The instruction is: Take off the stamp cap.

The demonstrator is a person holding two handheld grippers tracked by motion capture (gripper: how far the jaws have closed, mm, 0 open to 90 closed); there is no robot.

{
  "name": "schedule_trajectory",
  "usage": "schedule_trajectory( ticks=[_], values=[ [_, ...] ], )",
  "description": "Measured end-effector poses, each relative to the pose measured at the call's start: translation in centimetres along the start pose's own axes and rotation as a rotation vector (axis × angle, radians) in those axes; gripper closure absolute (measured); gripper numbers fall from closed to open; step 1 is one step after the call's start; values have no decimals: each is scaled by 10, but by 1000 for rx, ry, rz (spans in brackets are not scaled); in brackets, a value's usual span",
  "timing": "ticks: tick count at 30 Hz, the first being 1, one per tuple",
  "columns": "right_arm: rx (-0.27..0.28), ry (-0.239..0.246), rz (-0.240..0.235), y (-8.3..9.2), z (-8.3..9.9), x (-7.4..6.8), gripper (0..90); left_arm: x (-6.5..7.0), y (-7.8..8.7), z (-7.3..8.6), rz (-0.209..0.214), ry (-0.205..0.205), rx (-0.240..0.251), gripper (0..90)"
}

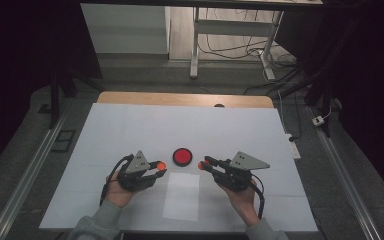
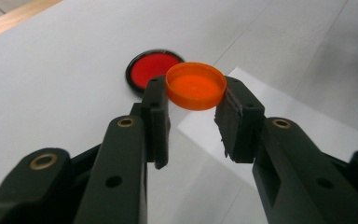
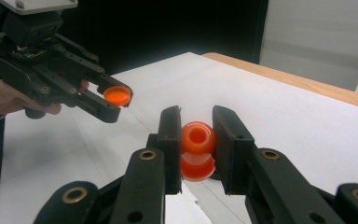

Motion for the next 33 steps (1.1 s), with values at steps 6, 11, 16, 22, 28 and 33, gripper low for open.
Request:
schedule_trajectory(
  ticks=[6, 11, 16, 22, 28, 33],
  values=[
    [1, 3, 5, 0, 0, 1, 728, -2, 11, 16, -21, 32, -6, 654],
    [2, 6, 8, 1, 0, 2, 728, -3, 22, 27, -40, 55, 3, 654],
    [1, 6, 14, 1, 0, 4, 728, -4, 32, 34, -56, 80, 25, 653],
    [-2, 4, 14, 1, 1, 6, 728, -1, 42, 43, -67, 99, 39, 653],
    [-5, 8, 10, -1, 1, 4, 728, -2, 44, 46, -65, 105, 41, 653],
    [-5, 8, 11, -2, 1, 5, 728, -2, 43, 47, -60, 107, 36, 653]
  ],
)
Point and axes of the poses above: each handheld gripper's, and its own axes: y roughly backward along the jaws, z roughly out of its underside, x roughly to its right, the point moved 8 cm from there along -y, roughly forward along the jaws, and after that the axes turned 15 degrees about z, right-handed, at the moved point
